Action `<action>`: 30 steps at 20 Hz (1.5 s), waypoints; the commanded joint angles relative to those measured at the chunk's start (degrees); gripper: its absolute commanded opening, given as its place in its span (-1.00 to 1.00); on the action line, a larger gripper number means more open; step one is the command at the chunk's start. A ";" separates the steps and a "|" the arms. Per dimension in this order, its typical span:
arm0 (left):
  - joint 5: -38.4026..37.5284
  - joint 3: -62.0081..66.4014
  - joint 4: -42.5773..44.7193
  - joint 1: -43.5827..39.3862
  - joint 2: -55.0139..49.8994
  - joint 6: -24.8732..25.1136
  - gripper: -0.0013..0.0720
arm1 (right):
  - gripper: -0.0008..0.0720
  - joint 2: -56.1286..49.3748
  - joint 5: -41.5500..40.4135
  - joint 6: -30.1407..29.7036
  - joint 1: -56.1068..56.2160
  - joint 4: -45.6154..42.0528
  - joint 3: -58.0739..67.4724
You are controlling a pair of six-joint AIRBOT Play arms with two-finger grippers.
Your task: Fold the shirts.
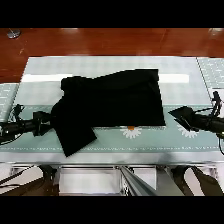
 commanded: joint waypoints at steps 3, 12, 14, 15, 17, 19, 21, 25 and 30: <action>1.31 2.36 -1.09 -2.21 -2.99 5.03 0.93 | 0.76 0.17 0.72 0.79 0.26 0.50 -0.22; 0.94 2.45 2.21 -2.43 -2.93 6.14 -0.89 | 0.76 0.11 -3.41 6.67 -0.96 -8.63 -0.20; 0.39 2.45 1.79 -2.47 -2.93 6.14 -0.89 | 0.76 0.11 0.13 14.08 -0.83 -22.34 -0.22; 0.46 2.45 1.57 -2.51 -2.93 6.16 -0.89 | 0.76 0.11 1.88 15.39 -0.83 -25.07 -0.22; 1.09 2.45 1.57 -2.67 -2.91 6.19 -0.89 | 0.76 -0.09 2.60 14.62 -0.81 -22.77 -0.22; 1.05 2.43 1.57 -2.67 -2.91 6.19 -0.89 | 0.76 -2.54 3.54 12.55 0.24 -19.61 -0.22; 1.03 2.43 1.57 -2.67 -2.80 6.16 -0.89 | 0.76 -6.99 3.26 11.76 3.45 -18.38 -0.20; 0.33 2.40 1.57 -2.67 -2.80 6.16 -0.89 | 0.74 -15.76 -5.16 10.91 8.37 -12.44 0.72; 1.40 2.40 1.57 -2.67 -2.80 6.16 -0.89 | 0.74 -25.57 -8.66 11.65 14.62 -8.94 7.30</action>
